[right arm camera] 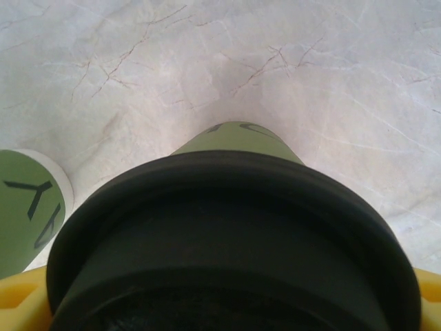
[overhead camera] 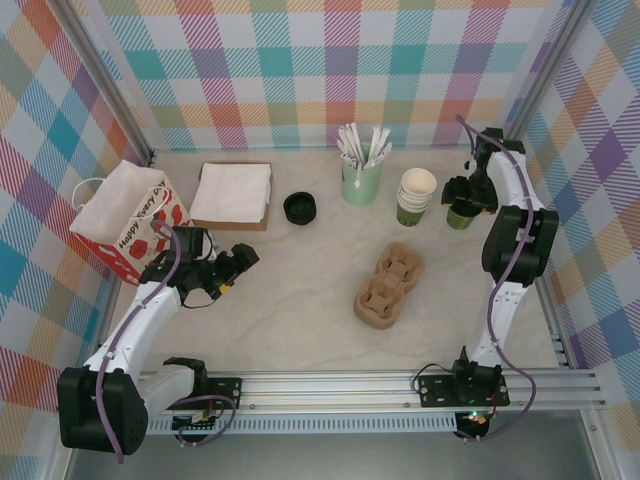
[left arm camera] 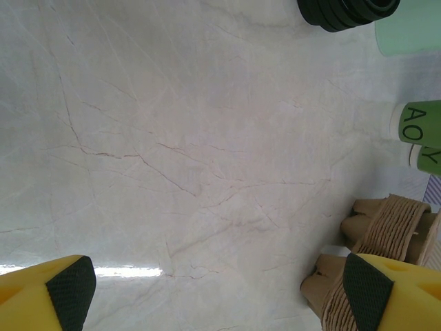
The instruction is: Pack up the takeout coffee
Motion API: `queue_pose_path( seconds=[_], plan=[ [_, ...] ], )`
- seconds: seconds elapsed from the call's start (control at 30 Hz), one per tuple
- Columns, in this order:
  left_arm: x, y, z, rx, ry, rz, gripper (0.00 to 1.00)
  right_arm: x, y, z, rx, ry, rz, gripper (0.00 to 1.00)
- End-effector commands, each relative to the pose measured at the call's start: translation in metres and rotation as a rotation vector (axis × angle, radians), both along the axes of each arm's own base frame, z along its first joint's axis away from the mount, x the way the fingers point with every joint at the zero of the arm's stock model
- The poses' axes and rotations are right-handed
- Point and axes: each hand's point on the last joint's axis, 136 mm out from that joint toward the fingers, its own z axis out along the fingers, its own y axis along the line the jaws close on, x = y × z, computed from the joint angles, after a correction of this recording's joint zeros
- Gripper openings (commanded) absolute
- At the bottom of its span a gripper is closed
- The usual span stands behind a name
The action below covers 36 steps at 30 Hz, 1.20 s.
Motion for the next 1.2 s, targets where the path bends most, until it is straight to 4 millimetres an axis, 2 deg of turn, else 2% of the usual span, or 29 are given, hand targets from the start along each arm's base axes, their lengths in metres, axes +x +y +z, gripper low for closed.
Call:
queue_pose_path(
  seconds=[0.0, 0.17, 0.3, 0.43, 0.53, 0.7, 0.8, 1.0, 1.17],
  plan=[
    [0.004, 0.004, 0.011, 0.004, -0.032, 0.007, 0.94, 0.003, -0.002, 0.007, -0.003, -0.008, 0.001, 0.89],
    [0.004, 0.004, 0.012, 0.004, -0.034, 0.007, 0.94, 0.002, -0.005, 0.023, -0.025, -0.032, 0.004, 1.0],
    [0.005, 0.004, 0.019, 0.008, -0.046, 0.005, 0.95, -0.008, -0.007, 0.042, -0.036, -0.05, -0.005, 1.0],
    [0.004, 0.008, 0.028, 0.048, -0.062, -0.01, 0.95, -0.024, -0.006, 0.072, -0.033, -0.112, -0.012, 1.0],
    [0.004, 0.012, 0.039, 0.094, -0.089, -0.033, 0.95, -0.045, -0.002, 0.101, -0.032, -0.175, -0.023, 1.0],
    [0.001, 0.023, 0.066, 0.229, -0.141, -0.089, 0.94, -0.09, 0.02, 0.141, 0.041, -0.332, -0.021, 1.0],
    [0.001, 0.031, 0.087, 0.314, -0.178, -0.109, 0.94, -0.117, 0.034, 0.156, 0.089, -0.427, -0.006, 1.0],
    [0.009, 0.06, 0.139, 0.556, -0.224, -0.131, 0.93, -0.168, 0.052, 0.176, 0.137, -0.597, 0.017, 1.0],
    [0.029, 0.094, 0.182, 0.806, -0.229, -0.136, 0.94, -0.192, 0.061, 0.184, 0.19, -0.711, -0.026, 1.0]
  ],
)
